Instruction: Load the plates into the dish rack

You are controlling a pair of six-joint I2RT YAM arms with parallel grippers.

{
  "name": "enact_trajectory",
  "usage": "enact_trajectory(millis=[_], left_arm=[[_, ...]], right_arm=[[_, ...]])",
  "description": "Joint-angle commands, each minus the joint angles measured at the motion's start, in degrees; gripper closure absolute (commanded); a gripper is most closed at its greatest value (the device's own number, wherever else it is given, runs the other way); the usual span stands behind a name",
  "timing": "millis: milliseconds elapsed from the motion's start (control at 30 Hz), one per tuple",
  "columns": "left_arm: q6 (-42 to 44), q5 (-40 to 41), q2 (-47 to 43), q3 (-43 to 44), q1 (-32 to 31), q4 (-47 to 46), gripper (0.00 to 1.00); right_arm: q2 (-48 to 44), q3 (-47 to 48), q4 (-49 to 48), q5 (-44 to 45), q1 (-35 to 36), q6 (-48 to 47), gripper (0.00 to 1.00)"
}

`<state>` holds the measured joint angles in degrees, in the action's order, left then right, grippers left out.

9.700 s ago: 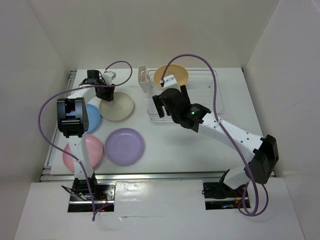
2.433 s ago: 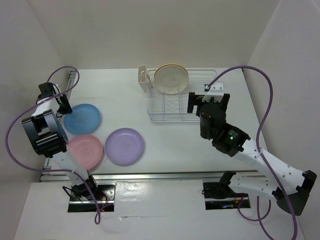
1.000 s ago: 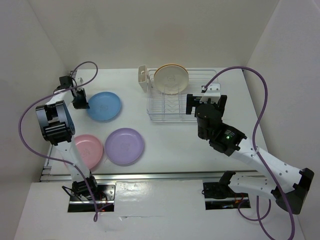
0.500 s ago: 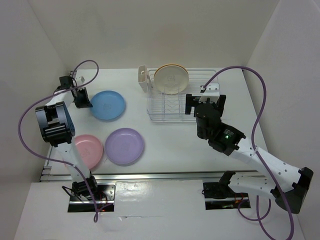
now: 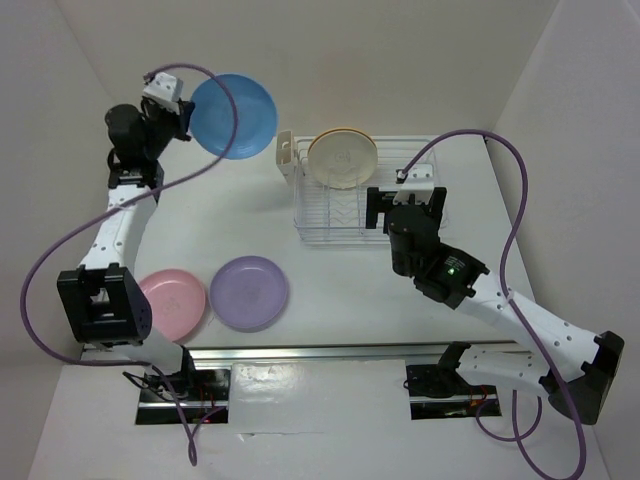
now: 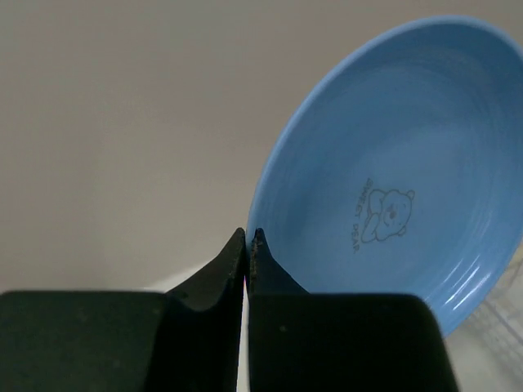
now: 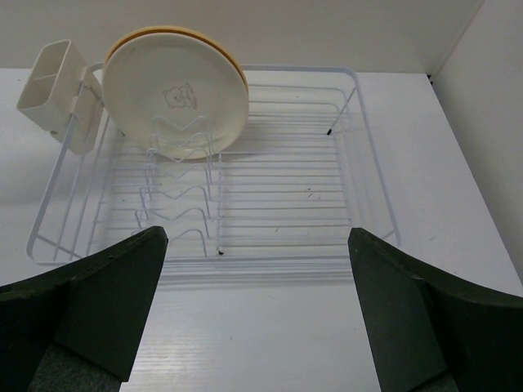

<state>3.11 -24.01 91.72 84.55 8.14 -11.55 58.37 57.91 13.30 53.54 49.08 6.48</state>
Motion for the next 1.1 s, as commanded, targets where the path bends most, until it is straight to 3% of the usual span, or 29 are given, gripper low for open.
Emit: enact_trajectory(millis=[0,33,133,233,300,467,833,1067], left_arm=[[7.7,3.9,-2.7,-10.8,-8.1,-29.1,1.0],[10.7,5.0,-2.1,-13.2,-10.1,-43.4,1.0],[25.7,12.7,3.7,-14.9,-19.5,-54.7,1.0],[33.5,14.8,7.5,-9.9,-26.1,-53.6,1.0],[34.2,13.7,10.7,-6.6,-29.0,-53.6,1.0],[39.9,11.3,17.3,0.5,-32.8,-49.9,1.0],[49.8,4.6,26.1,7.6,-33.4,-40.8,1.0],[58.4,4.7,29.3,9.3,-33.4,-38.8,1.0]], right_arm=[[-0.2,3.7,0.0,-0.6,-0.1,1.6,0.0],[-0.2,3.7,0.0,-0.6,-0.1,1.6,0.0],[-0.2,4.2,0.5,0.0,-0.1,1.6,0.0],[-0.8,4.8,2.2,0.0,-0.1,3.0,0.0],[-1.3,5.5,3.7,0.6,-0.1,4.2,0.0],[-1.3,6.8,8.2,2.4,-0.1,6.3,0.0],[-1.3,8.5,12.7,6.2,-0.1,6.3,0.0],[-0.8,9.1,14.9,8.2,-0.1,6.3,0.0]])
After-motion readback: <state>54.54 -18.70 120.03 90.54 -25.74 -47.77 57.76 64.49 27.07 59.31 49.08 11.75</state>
